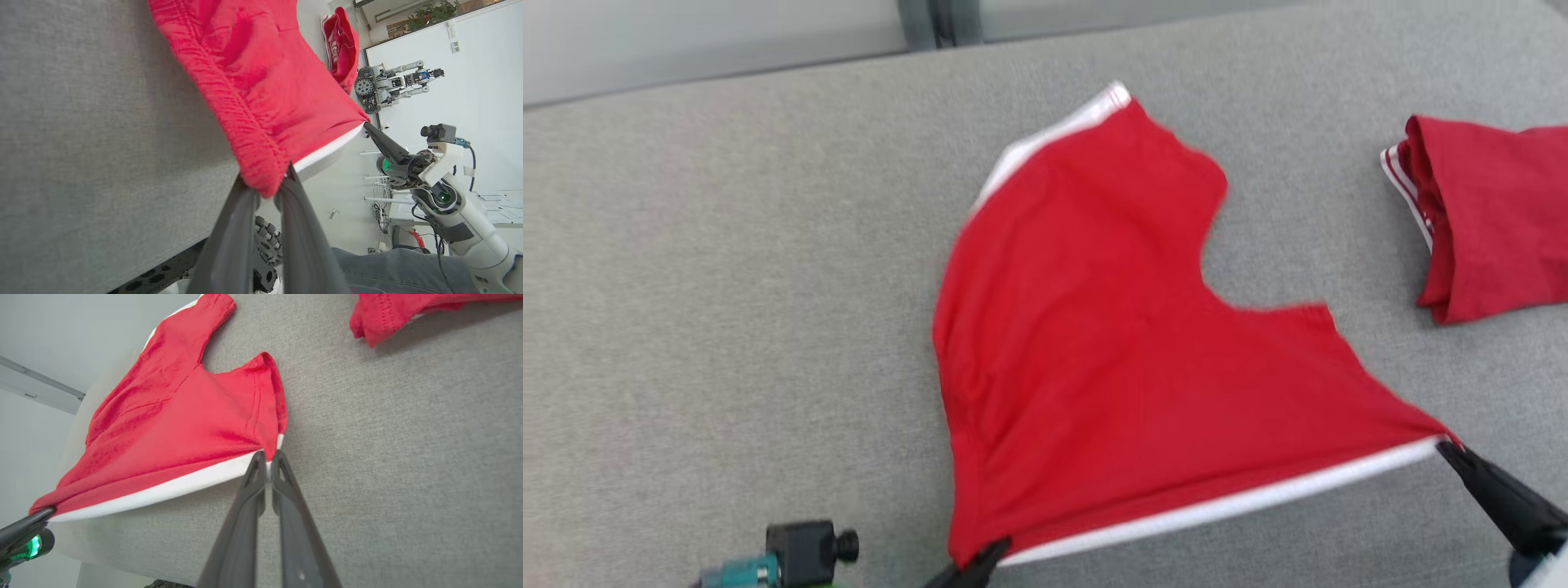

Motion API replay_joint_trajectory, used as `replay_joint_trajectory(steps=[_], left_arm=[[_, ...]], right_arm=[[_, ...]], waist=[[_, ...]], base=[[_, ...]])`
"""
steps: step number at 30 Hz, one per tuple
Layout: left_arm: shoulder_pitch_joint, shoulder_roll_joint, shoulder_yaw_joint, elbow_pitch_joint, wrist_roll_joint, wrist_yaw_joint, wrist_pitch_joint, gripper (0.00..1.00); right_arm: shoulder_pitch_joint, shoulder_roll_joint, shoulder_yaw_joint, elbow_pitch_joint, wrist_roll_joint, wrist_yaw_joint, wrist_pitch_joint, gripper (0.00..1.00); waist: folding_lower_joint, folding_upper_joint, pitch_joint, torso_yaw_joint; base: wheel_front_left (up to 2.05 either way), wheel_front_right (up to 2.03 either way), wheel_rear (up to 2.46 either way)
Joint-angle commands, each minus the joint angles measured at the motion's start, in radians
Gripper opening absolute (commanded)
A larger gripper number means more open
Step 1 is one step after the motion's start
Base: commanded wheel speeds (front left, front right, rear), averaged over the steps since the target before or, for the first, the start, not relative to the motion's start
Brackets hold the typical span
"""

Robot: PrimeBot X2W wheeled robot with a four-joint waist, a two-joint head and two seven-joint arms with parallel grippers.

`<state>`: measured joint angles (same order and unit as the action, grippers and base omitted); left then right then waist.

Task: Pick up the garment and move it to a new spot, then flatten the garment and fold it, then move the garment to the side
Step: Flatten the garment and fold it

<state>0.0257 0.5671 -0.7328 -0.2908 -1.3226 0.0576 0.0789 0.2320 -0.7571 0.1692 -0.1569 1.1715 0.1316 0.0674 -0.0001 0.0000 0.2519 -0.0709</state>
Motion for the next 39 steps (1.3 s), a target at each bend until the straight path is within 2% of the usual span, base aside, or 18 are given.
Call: replay_joint_trajectory(steps=[1,6,11,17,23,32,39], left_arm=[[0.036,-0.002,0.007,-0.018,0.006,0.018,-0.029,0.00],[0.090,-0.021,0.008,-0.071,0.003,0.042,-0.072,0.00],[0.017,-0.061,0.015,-0.072,-0.011,0.051,-0.052,0.00],[-0.104,-0.128,0.044,-0.044,-0.038,0.058,-0.020,0.00],[-0.242,-0.174,0.071,0.004,-0.060,0.054,0.020,0.00],[-0.447,-0.270,0.065,0.118,-0.070,0.064,0.087,0.00],[-0.551,-0.342,0.052,0.239,-0.067,0.071,0.109,0.00]], right_arm=[[0.047,-0.014,-0.032,-0.016,0.017,-0.002,-0.001,0.00],[0.152,-0.033,-0.114,-0.077,0.033,-0.002,0.024,0.00],[0.069,-0.045,-0.135,-0.114,0.019,-0.002,0.092,0.00],[-0.172,-0.076,-0.106,-0.095,-0.012,-0.001,0.236,0.00],[-0.466,-0.092,-0.049,-0.016,-0.066,-0.001,0.421,0.00],[-0.831,-0.012,0.048,0.150,-0.186,-0.001,0.592,0.00],[-0.972,0.039,0.100,0.267,-0.261,-0.001,0.592,0.00]], waist=[[0.0001,0.0000,-0.055,0.042],[0.0001,0.0000,-0.035,0.077],[0.0001,0.0000,0.002,0.114],[0.0001,0.0000,0.079,0.165],[0.0001,0.0000,0.170,0.241],[0.0001,0.0000,0.253,0.352],[0.0001,0.0000,0.268,0.383]], base=[[0.00,0.00,0.00],[0.00,0.00,0.00],[0.00,0.00,0.00],[0.00,0.00,0.00],[0.00,0.00,0.00],[0.00,0.00,0.00],[0.00,0.00,0.00]])
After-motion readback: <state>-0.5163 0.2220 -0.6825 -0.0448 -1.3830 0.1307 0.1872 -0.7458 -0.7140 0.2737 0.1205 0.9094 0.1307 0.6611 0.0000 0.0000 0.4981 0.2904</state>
